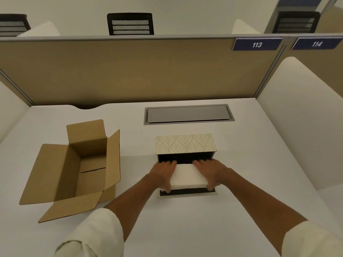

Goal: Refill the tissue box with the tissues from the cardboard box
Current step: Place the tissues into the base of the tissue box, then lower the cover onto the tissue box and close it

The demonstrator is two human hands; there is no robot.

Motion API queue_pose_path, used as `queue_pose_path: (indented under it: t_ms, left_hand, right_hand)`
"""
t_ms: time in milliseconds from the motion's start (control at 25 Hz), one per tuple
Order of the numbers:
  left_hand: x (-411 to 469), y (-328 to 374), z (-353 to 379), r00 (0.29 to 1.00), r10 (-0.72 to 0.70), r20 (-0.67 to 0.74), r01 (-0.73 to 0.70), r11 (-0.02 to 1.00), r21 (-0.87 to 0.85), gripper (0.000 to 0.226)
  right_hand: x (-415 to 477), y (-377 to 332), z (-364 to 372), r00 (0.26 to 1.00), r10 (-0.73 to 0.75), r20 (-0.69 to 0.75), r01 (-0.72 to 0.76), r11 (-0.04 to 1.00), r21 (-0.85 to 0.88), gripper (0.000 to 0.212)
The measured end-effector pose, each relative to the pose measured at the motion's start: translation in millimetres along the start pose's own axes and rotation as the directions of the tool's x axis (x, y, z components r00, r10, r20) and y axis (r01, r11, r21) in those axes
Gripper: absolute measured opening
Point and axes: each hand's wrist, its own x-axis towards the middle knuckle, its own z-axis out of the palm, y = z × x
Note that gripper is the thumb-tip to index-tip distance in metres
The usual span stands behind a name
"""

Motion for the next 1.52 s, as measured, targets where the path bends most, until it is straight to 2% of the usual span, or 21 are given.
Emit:
queue_pose_path:
  t_ms: [240,400,560,600,680,760,840,880,960,1000,1080,1160,1200,1280,1320,1520]
  left_hand:
    - [0,1,2,1.0,0.0,-0.006,0.0,1.0,0.009,0.111]
    - [-2,0,5,1.0,-0.007,-0.021,0.006,0.999,-0.044,0.114]
    - [-11,-6,4,0.985,0.04,-0.171,-0.053,0.996,-0.07,0.124]
    - [-15,-7,3,0.969,0.048,-0.242,-0.067,0.995,-0.071,0.119]
    - [-23,-9,1,0.905,0.059,-0.422,-0.107,0.99,-0.091,0.092]
    - [-29,-12,-2,0.798,0.03,-0.602,-0.144,0.979,-0.142,0.061]
    - [-31,-16,-7,0.707,-0.16,-0.688,-0.115,0.935,-0.335,0.047]
    - [-29,-19,-11,0.67,-0.306,-0.676,-0.088,0.872,-0.482,0.04]
    - [-22,-27,-21,0.611,-0.564,-0.555,-0.023,0.689,-0.725,0.029]
    - [-17,-33,-26,0.597,-0.652,-0.469,0.007,0.588,-0.809,0.027]
    - [-7,-42,-38,0.632,-0.739,-0.234,0.074,0.358,-0.931,0.028]
    - [-1,-46,-46,0.702,-0.712,-0.008,0.131,0.14,-0.982,0.033]
    - [-1,-45,-48,0.725,-0.687,0.051,0.151,0.086,-0.985,0.034]
    - [0,-44,-46,0.741,-0.668,0.069,0.16,0.076,-0.984,0.028]
    - [0,-43,-44,0.738,-0.672,0.063,0.154,0.077,-0.985,0.023]
    - [-9,-38,-42,0.707,-0.705,0.054,0.128,0.053,-0.99,0.015]
  right_hand:
    - [1,0,5,1.0,0.007,-0.009,-0.007,0.999,0.033,0.112]
    - [0,0,10,0.999,0.025,-0.023,-0.023,0.998,0.058,0.115]
    - [-6,1,10,0.996,0.054,-0.078,-0.044,0.991,0.13,0.124]
    - [-10,0,9,0.99,0.063,-0.126,-0.046,0.99,0.133,0.123]
    - [-18,-4,8,0.959,0.082,-0.272,-0.045,0.989,0.141,0.111]
    - [-24,-7,7,0.881,0.07,-0.467,0.008,0.987,0.162,0.081]
    - [-29,-7,7,0.765,0.078,-0.639,0.053,0.982,0.183,0.055]
    - [-30,-5,6,0.71,0.136,-0.691,0.055,0.967,0.247,0.05]
    - [-32,1,1,0.609,0.361,-0.706,0.034,0.878,0.477,0.039]
    - [-31,5,-4,0.552,0.494,-0.672,0.018,0.799,0.601,0.033]
    - [-27,17,-14,0.48,0.719,-0.503,-0.013,0.579,0.815,0.023]
    - [-23,26,-21,0.53,0.804,-0.27,-0.076,0.362,0.929,0.033]
    - [-20,30,-22,0.582,0.793,-0.179,-0.115,0.298,0.948,0.042]
    - [-17,32,-22,0.664,0.74,-0.108,-0.128,0.255,0.958,0.046]
    - [-17,31,-22,0.682,0.724,-0.104,-0.115,0.246,0.962,0.045]
    - [-17,27,-22,0.662,0.745,-0.077,-0.122,0.208,0.97,0.028]
